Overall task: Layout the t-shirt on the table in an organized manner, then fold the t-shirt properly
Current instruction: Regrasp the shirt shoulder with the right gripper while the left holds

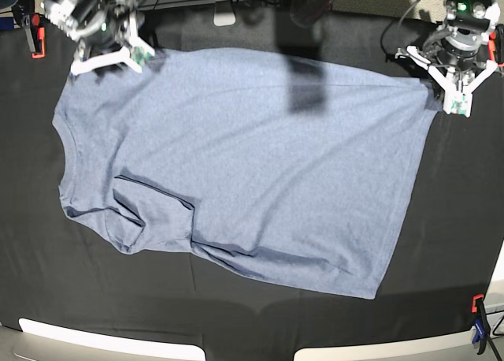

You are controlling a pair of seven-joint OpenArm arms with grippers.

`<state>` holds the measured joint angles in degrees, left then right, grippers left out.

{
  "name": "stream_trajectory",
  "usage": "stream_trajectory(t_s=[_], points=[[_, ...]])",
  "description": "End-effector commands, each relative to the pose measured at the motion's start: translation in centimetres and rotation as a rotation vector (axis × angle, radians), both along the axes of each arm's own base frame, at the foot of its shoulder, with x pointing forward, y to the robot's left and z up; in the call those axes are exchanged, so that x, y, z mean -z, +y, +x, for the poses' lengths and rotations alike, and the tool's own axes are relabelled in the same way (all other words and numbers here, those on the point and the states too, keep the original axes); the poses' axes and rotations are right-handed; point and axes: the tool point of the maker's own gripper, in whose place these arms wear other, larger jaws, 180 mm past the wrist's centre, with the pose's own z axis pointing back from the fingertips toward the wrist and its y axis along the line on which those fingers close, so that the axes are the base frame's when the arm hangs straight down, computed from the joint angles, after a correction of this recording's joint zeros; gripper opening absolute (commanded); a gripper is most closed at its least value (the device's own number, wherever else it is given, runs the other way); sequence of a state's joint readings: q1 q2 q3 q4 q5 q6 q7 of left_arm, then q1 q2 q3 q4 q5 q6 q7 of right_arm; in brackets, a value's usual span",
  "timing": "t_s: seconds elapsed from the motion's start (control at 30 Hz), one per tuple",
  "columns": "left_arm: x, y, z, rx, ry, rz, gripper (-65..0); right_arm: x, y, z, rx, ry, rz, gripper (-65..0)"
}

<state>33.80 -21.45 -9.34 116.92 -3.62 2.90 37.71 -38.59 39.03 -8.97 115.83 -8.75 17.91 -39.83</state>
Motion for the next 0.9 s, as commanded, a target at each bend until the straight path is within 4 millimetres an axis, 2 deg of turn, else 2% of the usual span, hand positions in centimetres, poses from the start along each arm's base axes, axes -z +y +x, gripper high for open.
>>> stream_trajectory(t_s=[0.0, 0.23, 0.3, 0.4, 0.57, 0.7, 0.87], points=[[-1.1, 0.3, 0.5, 0.0, -0.04, 0.019, -65.0, -0.6, 0.2, 0.8, -0.009, -0.031, 0.011, -44.5], [-1.0, 0.3, 0.5, 0.0, -0.04, 0.019, -65.0, -1.2, 0.2, 2.3, -0.011, -0.068, 0.009, -65.0], [-1.1, 0.3, 0.5, 0.001, -0.043, 0.02, -65.0, -1.5, 0.2, 2.9, -0.01, -0.085, 0.009, -65.0], [-1.1, 0.3, 0.5, 0.001, -0.043, 0.019, -65.0, -2.4, 0.2, 4.9, -0.01, -0.137, 0.01, -65.0], [-1.2, 0.3, 0.6, 0.003, -0.051, 0.019, -65.0, -3.8, 0.3, 9.3, 0.045, -0.205, 0.095, -65.0], [-1.7, 0.1, 1.1, 0.013, -0.089, 0.017, -65.0, -3.8, -1.0, 13.2, 0.123, -0.238, 0.138, -65.0], [-3.3, -0.5, 3.3, 0.006, -0.184, -0.009, -65.0, -5.3, -1.1, 18.3, 0.186, -0.328, 0.242, -65.0]])
